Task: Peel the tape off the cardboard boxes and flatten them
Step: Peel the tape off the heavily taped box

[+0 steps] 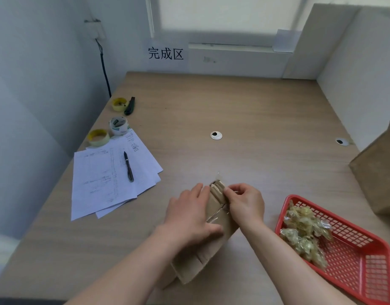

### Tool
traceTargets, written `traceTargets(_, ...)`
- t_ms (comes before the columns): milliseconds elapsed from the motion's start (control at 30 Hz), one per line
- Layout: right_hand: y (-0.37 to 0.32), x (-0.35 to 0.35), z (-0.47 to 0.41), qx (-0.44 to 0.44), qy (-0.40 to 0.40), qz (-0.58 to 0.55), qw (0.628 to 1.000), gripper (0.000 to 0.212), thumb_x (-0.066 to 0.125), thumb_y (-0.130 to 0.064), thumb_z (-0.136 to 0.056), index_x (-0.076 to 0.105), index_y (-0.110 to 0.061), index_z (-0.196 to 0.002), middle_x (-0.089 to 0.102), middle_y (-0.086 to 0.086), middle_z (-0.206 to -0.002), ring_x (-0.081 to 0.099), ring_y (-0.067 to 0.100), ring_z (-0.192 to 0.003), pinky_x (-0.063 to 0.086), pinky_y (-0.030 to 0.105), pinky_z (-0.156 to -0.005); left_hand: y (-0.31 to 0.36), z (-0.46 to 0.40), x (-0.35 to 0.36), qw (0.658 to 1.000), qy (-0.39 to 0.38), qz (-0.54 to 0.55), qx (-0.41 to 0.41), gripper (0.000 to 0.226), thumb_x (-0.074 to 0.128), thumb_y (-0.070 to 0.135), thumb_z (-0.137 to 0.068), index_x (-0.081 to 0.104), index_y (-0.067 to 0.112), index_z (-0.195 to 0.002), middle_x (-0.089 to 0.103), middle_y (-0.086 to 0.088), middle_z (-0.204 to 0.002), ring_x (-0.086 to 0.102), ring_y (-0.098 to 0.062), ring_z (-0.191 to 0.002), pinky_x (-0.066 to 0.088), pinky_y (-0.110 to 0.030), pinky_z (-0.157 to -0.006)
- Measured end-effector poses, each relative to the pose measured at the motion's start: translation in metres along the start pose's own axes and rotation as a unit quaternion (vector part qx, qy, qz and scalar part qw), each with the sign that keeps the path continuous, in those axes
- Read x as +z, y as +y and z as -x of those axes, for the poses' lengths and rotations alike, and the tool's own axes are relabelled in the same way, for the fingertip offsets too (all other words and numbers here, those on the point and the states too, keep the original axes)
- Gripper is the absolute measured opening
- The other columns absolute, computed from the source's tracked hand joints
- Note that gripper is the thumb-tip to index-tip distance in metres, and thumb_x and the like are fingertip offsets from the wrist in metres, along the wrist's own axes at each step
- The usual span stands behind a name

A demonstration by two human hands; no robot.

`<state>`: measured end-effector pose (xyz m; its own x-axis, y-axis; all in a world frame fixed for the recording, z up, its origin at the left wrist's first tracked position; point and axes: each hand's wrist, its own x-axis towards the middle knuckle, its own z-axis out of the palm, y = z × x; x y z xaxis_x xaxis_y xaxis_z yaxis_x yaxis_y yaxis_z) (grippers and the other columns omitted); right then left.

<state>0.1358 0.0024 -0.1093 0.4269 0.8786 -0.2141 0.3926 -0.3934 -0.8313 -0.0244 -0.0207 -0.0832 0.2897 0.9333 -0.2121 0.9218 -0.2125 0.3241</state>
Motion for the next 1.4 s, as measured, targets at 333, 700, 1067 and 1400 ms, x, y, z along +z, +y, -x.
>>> traceTargets(333, 0.001, 0.007, -0.024, -0.029, -0.118, -0.031, 0.992, 0.023, 0.072, -0.033, -0.085, 0.069, -0.034, -0.108, 0.072, -0.011, -0.086, 0.067, 0.005, -0.081, 0.052, 0.028, -0.08, -0.026, 0.0, 0.026, 0.999, -0.034, -0.025, -0.005, 0.113, 0.047, 0.088, -0.052, 0.003, 0.05, -0.149, 0.019, 0.006, -0.153, 0.026, -0.025, -0.136, 0.028, -0.048, -0.108)
traceTargets(700, -0.014, 0.03, -0.044, -0.039, -0.189, -0.07, 0.979, 0.026, 0.071, -0.014, -0.086, 0.068, -0.024, -0.11, 0.065, -0.002, -0.081, 0.062, 0.014, -0.07, 0.053, 0.035, -0.075, -0.026, -0.007, 0.019, 0.998, -0.054, -0.004, -0.011, 0.117, 0.06, 0.087, -0.046, 0.009, 0.05, -0.145, 0.03, 0.004, -0.134, 0.034, -0.025, -0.125, 0.037, -0.05, -0.101)
traceTargets(1067, -0.019, 0.03, -0.054, -0.076, -0.161, -0.1, 0.979, 0.009, 0.057, -0.015, -0.097, 0.06, -0.016, -0.089, 0.068, 0.006, -0.096, 0.068, 0.02, -0.09, 0.049, 0.039, -0.074, -0.029, -0.009, 0.02, 0.999, -0.052, 0.0, -0.013, 0.118, 0.059, 0.087, -0.044, 0.011, 0.049, -0.145, 0.03, 0.005, -0.137, 0.034, -0.024, -0.126, 0.035, -0.048, -0.105)
traceTargets(1400, -0.019, 0.026, -0.05, -0.199, -0.181, 0.082, 0.959, 0.023, 0.069, -0.012, -0.083, 0.065, -0.033, -0.075, 0.064, -0.011, -0.08, 0.058, 0.004, -0.073, 0.044, 0.021, -0.07, -0.028, -0.01, 0.021, 0.998, -0.056, 0.003, -0.026, 0.12, 0.058, 0.086, -0.043, 0.007, 0.051, -0.145, 0.028, 0.005, -0.139, 0.031, -0.023, -0.129, 0.034, -0.046, -0.105)
